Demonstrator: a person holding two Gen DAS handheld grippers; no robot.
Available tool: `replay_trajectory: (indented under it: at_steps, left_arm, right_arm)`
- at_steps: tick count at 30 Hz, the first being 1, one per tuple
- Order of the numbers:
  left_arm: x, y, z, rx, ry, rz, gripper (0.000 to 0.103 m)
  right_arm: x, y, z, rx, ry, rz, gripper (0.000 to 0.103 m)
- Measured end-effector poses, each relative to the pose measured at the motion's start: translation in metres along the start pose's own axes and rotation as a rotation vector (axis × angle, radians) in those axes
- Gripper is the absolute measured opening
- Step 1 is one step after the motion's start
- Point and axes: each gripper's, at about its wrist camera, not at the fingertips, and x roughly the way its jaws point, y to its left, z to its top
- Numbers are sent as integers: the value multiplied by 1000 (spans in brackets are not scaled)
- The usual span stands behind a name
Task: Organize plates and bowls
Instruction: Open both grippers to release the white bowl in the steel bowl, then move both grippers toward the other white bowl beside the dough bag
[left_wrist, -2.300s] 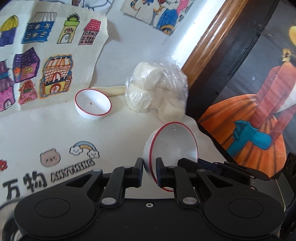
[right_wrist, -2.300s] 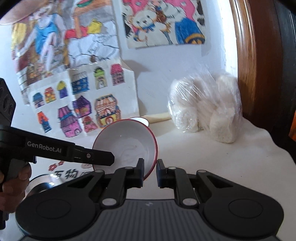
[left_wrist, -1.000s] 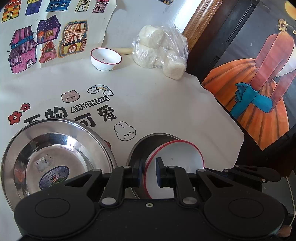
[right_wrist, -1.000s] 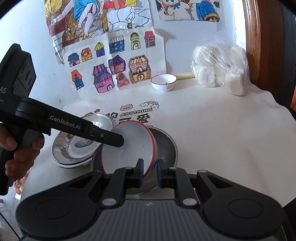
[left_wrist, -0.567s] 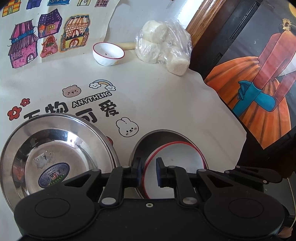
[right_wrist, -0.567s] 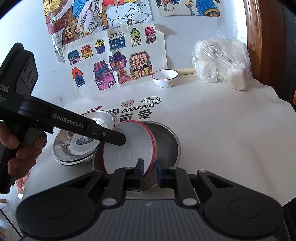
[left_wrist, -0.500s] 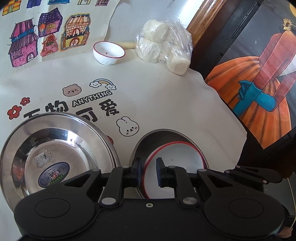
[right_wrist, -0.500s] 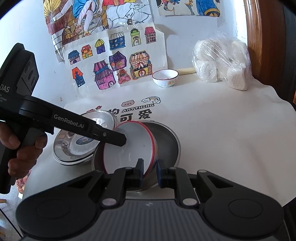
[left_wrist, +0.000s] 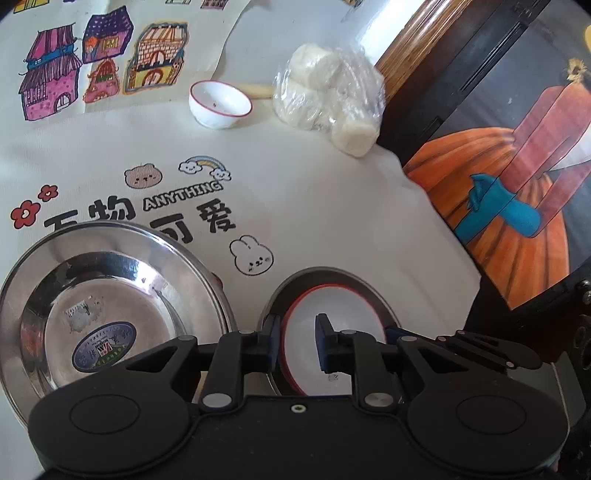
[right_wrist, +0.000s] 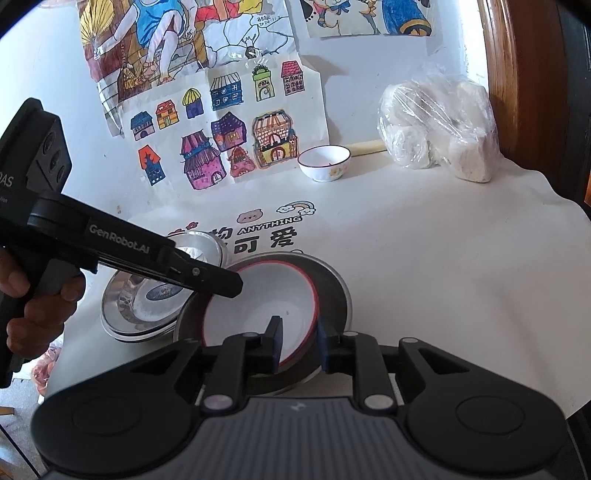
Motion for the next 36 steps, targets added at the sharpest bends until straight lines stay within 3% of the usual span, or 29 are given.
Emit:
replay_trajectory:
  at_steps: [6, 9, 11, 13, 17, 23, 26, 31, 36]
  left_arm:
    - [-17, 3, 1, -1, -76, -33, 40]
    - [-26, 4, 1, 5, -134, -28, 56]
    - [-31, 5, -1, 7, -194, -16, 86]
    - [-38, 5, -4, 25, -281, 4, 102]
    - [-44, 3, -15, 86, -431, 69, 102]
    - [-31, -3, -13, 103, -465, 142, 102]
    - [-24, 0, -10, 81, -475, 155, 102]
    - [-20, 3, -13, 27, -561, 189, 102]
    - [-23, 6, -19, -4, -620, 192, 102]
  right_arm:
    - [-5, -6, 2, 27, -41, 14, 32]
    - [-10, -9, 5, 42, -66, 14, 38]
    - [-13, -13, 6, 61, -97, 15, 47]
    - [-16, -19, 8, 93, -135, 23, 56]
    - [-24, -36, 6, 194, -251, 47, 83]
    - [-14, -55, 8, 226, -321, 37, 98]
    - [-8, -55, 11, 200, -355, 17, 102]
    - [5, -59, 13, 202, -400, 24, 103]
    - [19, -70, 11, 232, -397, 25, 103]
